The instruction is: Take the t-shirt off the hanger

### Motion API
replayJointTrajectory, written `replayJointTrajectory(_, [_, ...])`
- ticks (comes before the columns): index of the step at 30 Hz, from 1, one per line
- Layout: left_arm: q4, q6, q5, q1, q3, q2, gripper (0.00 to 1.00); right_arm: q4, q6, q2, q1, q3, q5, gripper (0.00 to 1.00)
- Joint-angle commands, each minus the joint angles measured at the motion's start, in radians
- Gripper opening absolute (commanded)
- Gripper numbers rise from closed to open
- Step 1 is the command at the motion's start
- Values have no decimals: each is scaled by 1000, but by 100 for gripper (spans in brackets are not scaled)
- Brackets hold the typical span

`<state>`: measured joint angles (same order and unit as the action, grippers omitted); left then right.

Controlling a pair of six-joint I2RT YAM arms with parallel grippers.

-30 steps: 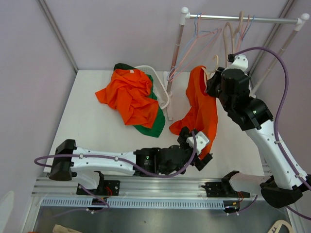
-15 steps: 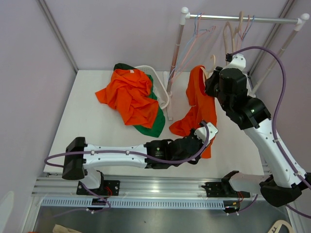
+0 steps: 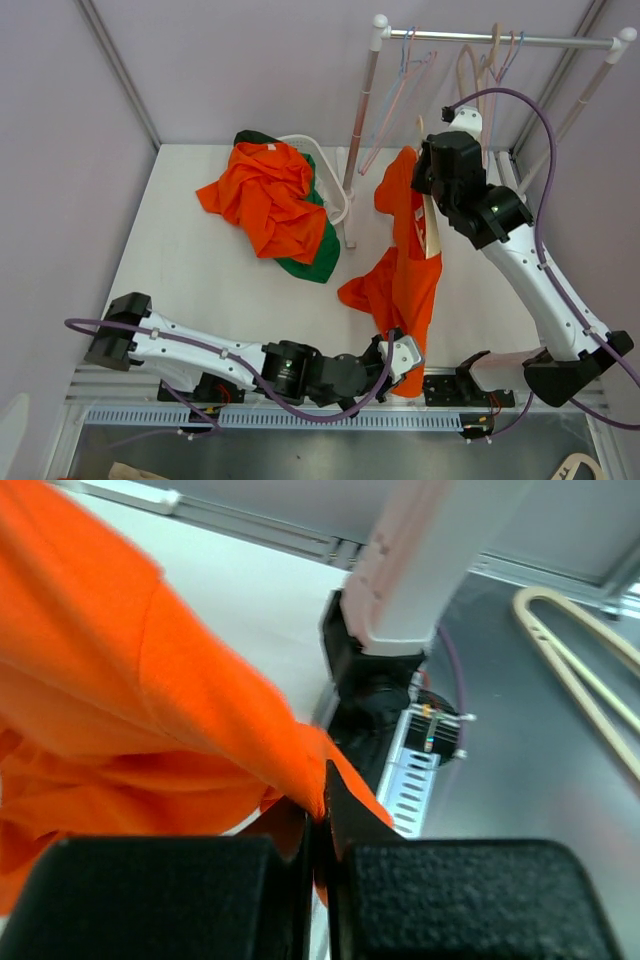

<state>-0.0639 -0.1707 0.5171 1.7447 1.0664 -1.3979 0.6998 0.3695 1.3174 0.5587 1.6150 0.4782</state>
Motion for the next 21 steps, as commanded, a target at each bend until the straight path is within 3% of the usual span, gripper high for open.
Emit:
replayJointTrajectory(1, [-129, -78, -173, 33, -51, 5, 1, -100, -9, -7, -22, 62, 11, 0])
replayJointTrajectory(4, [-157, -134, -226, 42, -74, -58, 1, -91, -9, -6, -32, 74, -1, 0])
replayJointTrajectory(10, [-174, -98, -339, 42, -98, -99, 1, -72, -15, 3, -60, 118, -21, 0])
replayJointTrajectory(13, [-110, -141, -290, 12, -68, -125, 1, -30, -3, 6, -60, 143, -47, 0])
replayJointTrajectory(17, [-19, -258, -319, -199, -24, -144, 1, 42, 23, -52, -36, 117, -69, 0])
replayJointTrajectory(21, [45, -245, -258, -355, 58, -133, 1, 147, 39, -110, -33, 82, -118, 0])
